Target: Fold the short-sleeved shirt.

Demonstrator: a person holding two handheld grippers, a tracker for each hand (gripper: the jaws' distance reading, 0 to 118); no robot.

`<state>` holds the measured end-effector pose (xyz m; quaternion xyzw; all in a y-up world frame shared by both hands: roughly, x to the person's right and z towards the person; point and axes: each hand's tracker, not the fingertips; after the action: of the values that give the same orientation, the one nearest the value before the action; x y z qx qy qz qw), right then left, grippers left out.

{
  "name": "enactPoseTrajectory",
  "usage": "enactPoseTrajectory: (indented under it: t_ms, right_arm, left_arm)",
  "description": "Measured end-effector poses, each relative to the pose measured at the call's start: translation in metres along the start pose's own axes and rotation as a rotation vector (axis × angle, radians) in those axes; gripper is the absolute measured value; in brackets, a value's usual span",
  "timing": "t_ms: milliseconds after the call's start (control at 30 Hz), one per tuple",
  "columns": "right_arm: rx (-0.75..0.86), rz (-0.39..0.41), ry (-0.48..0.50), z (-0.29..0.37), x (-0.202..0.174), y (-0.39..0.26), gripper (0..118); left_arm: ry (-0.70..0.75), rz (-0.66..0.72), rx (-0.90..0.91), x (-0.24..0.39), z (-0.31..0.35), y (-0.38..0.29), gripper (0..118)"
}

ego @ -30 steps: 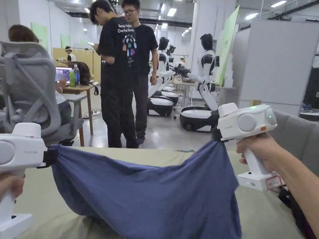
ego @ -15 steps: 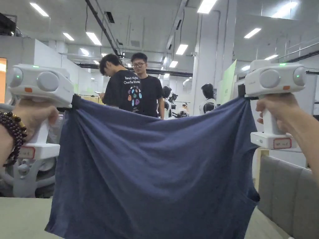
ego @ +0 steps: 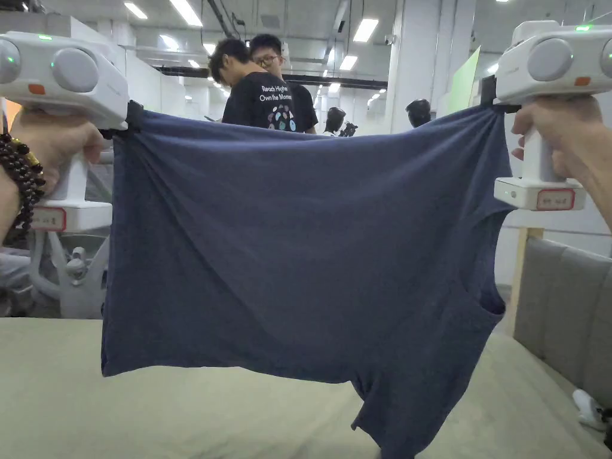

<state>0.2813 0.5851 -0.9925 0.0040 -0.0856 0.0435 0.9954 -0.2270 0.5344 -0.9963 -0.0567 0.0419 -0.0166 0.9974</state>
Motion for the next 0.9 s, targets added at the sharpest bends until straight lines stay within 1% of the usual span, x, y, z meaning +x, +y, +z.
enactPoseTrajectory:
  t_ms: [67,167,300,433,500,567,633,667,700,767,800,833,900]
  right_arm:
    - [-0.031,-0.030,0.020,-0.006,-0.003,-0.026,1]
    - [-0.075,-0.049,0.063,-0.014,-0.009,-0.070,1]
    - [-0.189,-0.076,0.083,-0.017,-0.017,-0.121,1]
    - [-0.194,-0.052,0.115,0.000,-0.018,-0.141,1]
    - [-0.165,-0.052,0.142,0.022,-0.012,-0.142,1]
    - [-0.125,-0.071,0.180,0.059,-0.003,-0.147,1]
    - [-0.137,-0.055,0.211,0.100,0.006,-0.164,1]
    - [-0.157,-0.037,0.232,0.124,0.011,-0.177,1]
    - [-0.184,-0.039,0.247,0.142,0.016,-0.188,1]
    - [-0.250,-0.090,0.298,0.180,0.028,-0.219,1]
    - [-0.290,-0.089,0.328,0.201,0.035,-0.241,1]
    - [-0.320,-0.077,0.345,0.217,0.039,-0.257,1]
    - [-0.373,-0.018,0.348,0.253,0.043,-0.293,1]
  left_arm:
    - [-0.010,0.000,-0.023,0.000,-0.008,-0.029,4]
    - [-0.016,0.024,-0.073,0.000,-0.021,-0.075,4]
    - [-0.018,0.069,-0.141,-0.007,-0.033,-0.128,4]
    - [-0.033,0.034,-0.200,-0.018,-0.022,-0.157,4]
    - [-0.044,0.037,-0.176,-0.026,0.000,-0.164,4]
    - [-0.096,0.059,-0.141,-0.037,0.029,-0.178,4]
    - [-0.137,0.066,-0.145,-0.048,0.063,-0.199,4]
    - [-0.157,0.063,-0.141,-0.052,0.080,-0.214,4]
    - [-0.151,0.054,-0.145,-0.054,0.095,-0.227,4]
    - [-0.162,0.030,-0.156,-0.058,0.132,-0.261,4]
    - [-0.162,0.030,-0.180,-0.061,0.152,-0.283,4]
    - [-0.177,0.027,-0.204,-0.064,0.167,-0.299,4]
    - [-0.186,0.049,-0.240,-0.069,0.202,-0.334,4]
